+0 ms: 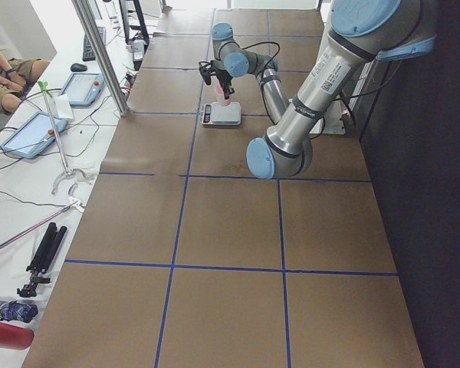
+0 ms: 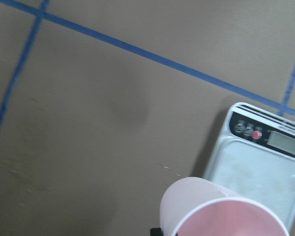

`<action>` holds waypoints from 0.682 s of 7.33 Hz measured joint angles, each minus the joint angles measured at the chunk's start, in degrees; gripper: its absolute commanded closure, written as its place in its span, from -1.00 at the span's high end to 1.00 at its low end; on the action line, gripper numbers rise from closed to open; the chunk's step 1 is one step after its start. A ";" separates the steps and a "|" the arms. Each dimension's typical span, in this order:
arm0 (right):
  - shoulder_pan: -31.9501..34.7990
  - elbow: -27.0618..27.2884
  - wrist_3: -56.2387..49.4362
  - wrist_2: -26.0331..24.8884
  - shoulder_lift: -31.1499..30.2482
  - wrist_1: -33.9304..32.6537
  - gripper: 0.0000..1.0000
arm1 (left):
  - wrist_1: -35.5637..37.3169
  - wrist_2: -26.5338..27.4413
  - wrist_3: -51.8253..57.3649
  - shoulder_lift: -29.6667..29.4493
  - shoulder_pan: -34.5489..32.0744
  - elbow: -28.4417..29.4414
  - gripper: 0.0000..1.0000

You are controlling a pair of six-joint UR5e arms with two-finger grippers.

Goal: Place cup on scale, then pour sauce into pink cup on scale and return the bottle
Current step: 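Carry the pink cup with the left gripper onto the scale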

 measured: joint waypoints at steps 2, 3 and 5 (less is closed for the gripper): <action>-1.45 1.23 1.62 -0.67 0.25 -0.15 1.00 | -3.88 3.03 -4.04 -2.37 2.14 5.42 -1.00; -2.05 1.45 2.20 -0.80 0.33 -0.17 1.00 | -5.13 4.30 -5.26 -3.16 3.13 7.32 -1.00; -2.68 1.53 3.28 -0.75 0.44 -0.18 1.00 | -6.65 5.18 -6.04 -3.69 4.47 9.38 -1.00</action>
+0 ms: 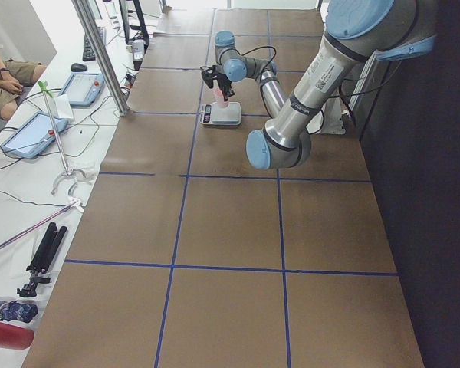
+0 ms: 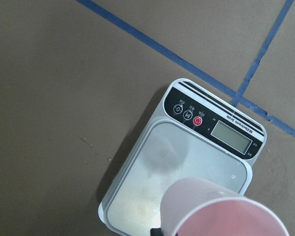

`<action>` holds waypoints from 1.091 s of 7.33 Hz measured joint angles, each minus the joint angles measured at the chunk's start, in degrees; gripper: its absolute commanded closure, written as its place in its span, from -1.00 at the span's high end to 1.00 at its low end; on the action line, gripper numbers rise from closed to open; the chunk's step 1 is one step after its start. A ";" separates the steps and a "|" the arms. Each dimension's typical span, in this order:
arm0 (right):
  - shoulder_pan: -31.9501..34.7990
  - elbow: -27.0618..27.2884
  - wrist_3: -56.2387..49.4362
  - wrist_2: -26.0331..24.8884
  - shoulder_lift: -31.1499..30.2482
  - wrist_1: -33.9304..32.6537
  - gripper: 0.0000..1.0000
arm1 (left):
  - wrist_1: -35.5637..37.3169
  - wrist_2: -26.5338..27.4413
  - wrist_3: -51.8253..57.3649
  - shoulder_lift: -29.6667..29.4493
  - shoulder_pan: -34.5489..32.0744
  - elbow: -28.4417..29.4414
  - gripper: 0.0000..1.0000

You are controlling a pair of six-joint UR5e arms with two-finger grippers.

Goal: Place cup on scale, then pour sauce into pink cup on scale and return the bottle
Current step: 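Carry the pink cup with the left gripper onto the scale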

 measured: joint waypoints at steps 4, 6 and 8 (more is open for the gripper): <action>-0.16 0.83 3.35 0.61 -0.08 0.21 1.00 | -1.54 0.13 -0.19 0.10 0.37 1.47 -1.00; -0.16 1.07 3.50 0.35 -0.02 0.24 1.00 | -3.46 0.13 -0.54 0.12 0.32 2.47 0.51; -0.16 1.34 3.48 0.62 0.12 0.04 1.00 | -4.56 0.19 -0.16 0.28 0.29 2.75 1.00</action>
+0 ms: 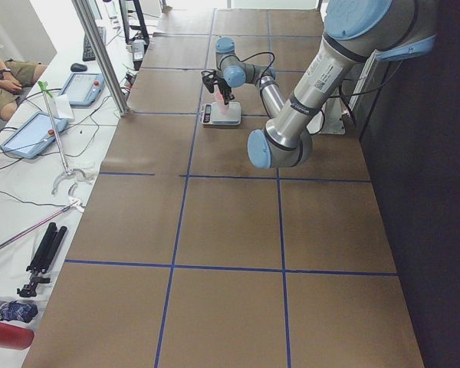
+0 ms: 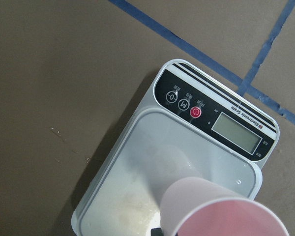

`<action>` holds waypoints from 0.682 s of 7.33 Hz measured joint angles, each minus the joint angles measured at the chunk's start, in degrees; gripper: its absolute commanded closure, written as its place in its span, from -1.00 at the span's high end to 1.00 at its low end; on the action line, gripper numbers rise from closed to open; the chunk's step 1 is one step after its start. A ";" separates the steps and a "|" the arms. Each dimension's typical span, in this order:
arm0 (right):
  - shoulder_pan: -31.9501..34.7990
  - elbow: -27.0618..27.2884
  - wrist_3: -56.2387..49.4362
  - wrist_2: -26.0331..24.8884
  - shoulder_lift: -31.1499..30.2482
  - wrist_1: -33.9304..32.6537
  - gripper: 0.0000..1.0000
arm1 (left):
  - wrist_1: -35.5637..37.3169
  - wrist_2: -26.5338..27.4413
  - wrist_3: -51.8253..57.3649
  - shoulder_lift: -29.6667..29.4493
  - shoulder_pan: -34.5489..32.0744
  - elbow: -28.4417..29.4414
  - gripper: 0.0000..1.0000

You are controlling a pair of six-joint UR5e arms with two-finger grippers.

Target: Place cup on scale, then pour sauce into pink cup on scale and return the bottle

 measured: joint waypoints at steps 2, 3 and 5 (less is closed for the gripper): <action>-0.03 1.14 0.05 1.12 -0.15 -0.23 1.00 | -0.03 0.01 0.19 0.09 -0.27 -1.16 1.00; -0.40 3.44 0.21 1.50 -1.07 -0.58 1.00 | 0.34 -0.15 0.61 0.45 -0.82 -3.28 1.00; -3.56 12.30 4.26 1.69 -3.52 -3.84 1.00 | 4.14 -0.48 3.04 1.82 -2.06 -9.33 1.00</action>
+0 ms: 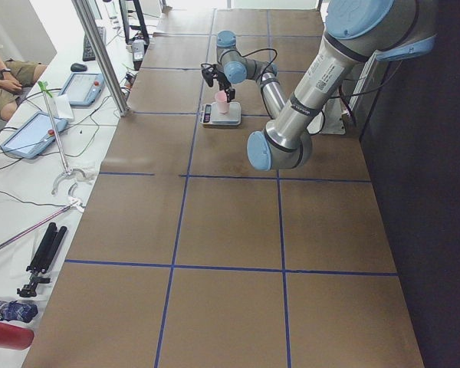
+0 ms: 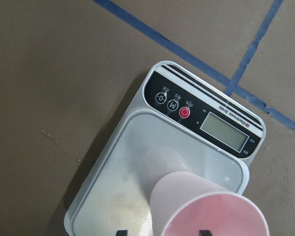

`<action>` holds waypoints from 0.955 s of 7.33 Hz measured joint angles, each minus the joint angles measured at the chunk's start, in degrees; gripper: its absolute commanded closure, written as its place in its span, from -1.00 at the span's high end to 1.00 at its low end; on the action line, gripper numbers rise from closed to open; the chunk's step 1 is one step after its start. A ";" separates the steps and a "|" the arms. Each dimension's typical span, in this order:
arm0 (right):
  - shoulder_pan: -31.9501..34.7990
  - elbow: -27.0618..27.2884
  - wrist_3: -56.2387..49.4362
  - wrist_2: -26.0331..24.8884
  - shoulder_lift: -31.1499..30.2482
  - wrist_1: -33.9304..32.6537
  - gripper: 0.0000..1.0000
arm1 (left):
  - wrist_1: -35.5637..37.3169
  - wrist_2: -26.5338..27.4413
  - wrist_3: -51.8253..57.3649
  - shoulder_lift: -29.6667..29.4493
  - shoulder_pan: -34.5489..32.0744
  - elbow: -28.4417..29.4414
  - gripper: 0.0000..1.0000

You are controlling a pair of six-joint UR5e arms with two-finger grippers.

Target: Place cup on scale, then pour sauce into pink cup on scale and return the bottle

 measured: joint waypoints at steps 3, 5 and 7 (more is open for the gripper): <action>-11.22 14.77 20.36 -3.69 -0.53 -4.02 1.00 | 7.39 -0.23 7.25 2.31 -3.03 -7.65 1.00; -18.11 21.44 34.61 -7.57 -0.82 -1.57 1.00 | 8.59 -0.28 13.32 7.75 -5.78 -13.52 1.00; -26.14 24.10 44.71 -16.06 -4.24 6.87 1.00 | 10.77 -0.28 19.38 11.76 -8.03 -17.86 1.00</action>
